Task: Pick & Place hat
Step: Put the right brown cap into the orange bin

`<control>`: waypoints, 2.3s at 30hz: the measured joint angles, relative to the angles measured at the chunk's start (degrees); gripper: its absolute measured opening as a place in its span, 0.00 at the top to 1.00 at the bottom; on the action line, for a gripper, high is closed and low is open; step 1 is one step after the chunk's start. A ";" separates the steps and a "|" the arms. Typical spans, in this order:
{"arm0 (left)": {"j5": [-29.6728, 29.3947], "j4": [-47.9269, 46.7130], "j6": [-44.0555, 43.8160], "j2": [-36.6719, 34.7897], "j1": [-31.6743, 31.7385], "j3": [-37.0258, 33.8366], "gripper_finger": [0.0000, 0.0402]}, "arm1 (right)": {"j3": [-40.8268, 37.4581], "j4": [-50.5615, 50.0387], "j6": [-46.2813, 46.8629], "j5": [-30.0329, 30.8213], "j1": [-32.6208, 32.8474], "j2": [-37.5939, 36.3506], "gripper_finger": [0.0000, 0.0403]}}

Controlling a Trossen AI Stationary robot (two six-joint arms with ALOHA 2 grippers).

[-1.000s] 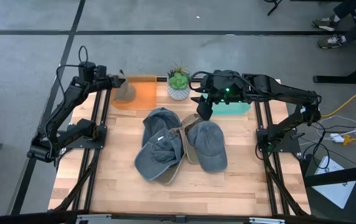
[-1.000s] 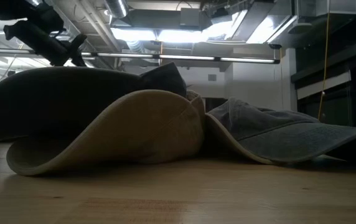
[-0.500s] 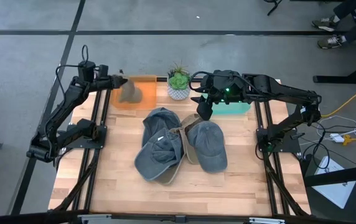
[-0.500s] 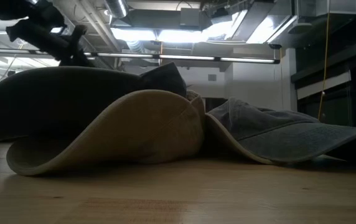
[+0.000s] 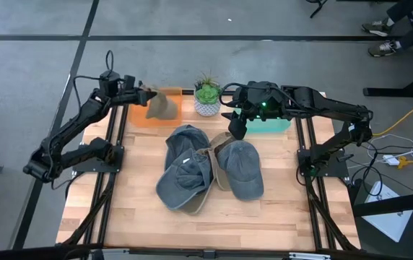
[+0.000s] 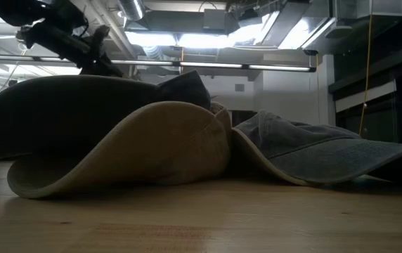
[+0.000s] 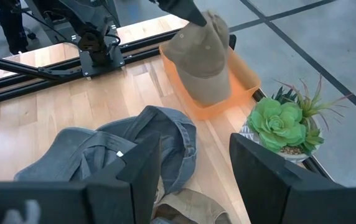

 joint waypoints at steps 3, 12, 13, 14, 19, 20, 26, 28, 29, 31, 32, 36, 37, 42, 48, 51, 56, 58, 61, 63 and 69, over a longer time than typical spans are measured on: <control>-3.69 -1.80 2.48 0.00 -0.11 0.00 0.99 | -0.01 0.00 0.21 -0.02 0.00 0.00 0.53; -10.70 -17.13 10.79 -0.02 -0.11 0.00 0.99 | 0.00 0.00 0.30 -0.02 0.00 0.00 0.53; -12.21 -18.31 10.81 -0.06 -0.11 0.00 0.98 | -0.01 0.00 0.34 -0.02 0.00 0.00 0.53; -13.24 -19.34 10.84 -0.21 -0.11 -0.02 0.98 | -0.01 0.00 0.38 -0.02 0.00 0.00 0.53; -16.83 -20.28 10.45 -2.23 -0.11 0.03 0.94 | -0.01 0.00 0.38 -0.04 0.00 0.00 0.53; -17.54 -20.85 10.37 -2.71 -0.11 0.29 0.93 | 0.00 0.00 0.38 -0.04 0.00 0.00 0.53; -19.13 -23.06 11.78 -4.84 -0.03 3.35 0.85 | -0.01 -0.02 0.38 -0.07 0.00 0.00 0.53; -19.33 -23.02 11.82 -5.25 -0.03 4.31 0.81 | -0.01 -0.02 0.38 -0.07 0.00 0.00 0.53; -19.35 -22.98 11.84 -5.35 -0.03 4.72 0.78 | -0.01 -0.02 0.38 -0.07 0.00 0.00 0.53; -19.35 -23.17 11.14 -5.36 -0.03 5.28 0.74 | -0.01 -0.03 0.38 -0.07 0.00 0.00 0.53; -19.29 -23.38 10.19 -5.33 -0.03 5.50 0.71 | -0.01 -0.04 0.38 -0.07 0.00 0.00 0.53; -17.98 -25.65 7.39 -5.31 -0.03 5.68 0.59 | -0.01 -0.09 0.38 -0.08 0.00 0.00 0.53; -17.92 -26.54 7.33 -5.31 -0.03 5.68 0.57 | -0.01 -0.14 0.38 -0.09 0.00 0.00 0.53; -17.97 -29.18 7.98 -5.31 -0.03 5.68 0.45 | -0.01 -1.16 0.48 -0.07 0.00 0.00 0.53; -16.87 -29.29 8.30 -5.31 -0.03 5.68 0.39 | -0.01 -2.21 0.84 -0.07 0.00 0.00 0.53; -14.48 -28.58 8.28 -5.31 -0.03 5.68 0.39 | -0.01 -2.19 0.84 -0.07 0.00 0.00 0.53; -13.45 -28.21 7.19 -5.31 -0.03 5.68 0.39 | -0.01 -2.19 0.84 -0.09 0.00 0.00 0.53; -13.53 -28.35 6.41 -5.31 -0.03 5.68 0.40 | -0.01 -2.19 0.84 -0.08 0.00 0.00 0.53; -13.22 -28.35 4.62 -5.31 -0.03 5.68 0.40 | -0.01 -2.19 0.84 -0.07 0.00 0.00 0.53; -12.41 -28.35 3.87 -5.31 -0.01 5.68 0.40 | -0.01 -2.18 0.84 -0.07 0.00 0.00 0.53; -10.22 -27.99 2.73 -5.31 -0.03 5.68 0.40 | -0.01 -2.17 0.82 -0.07 0.00 0.00 0.53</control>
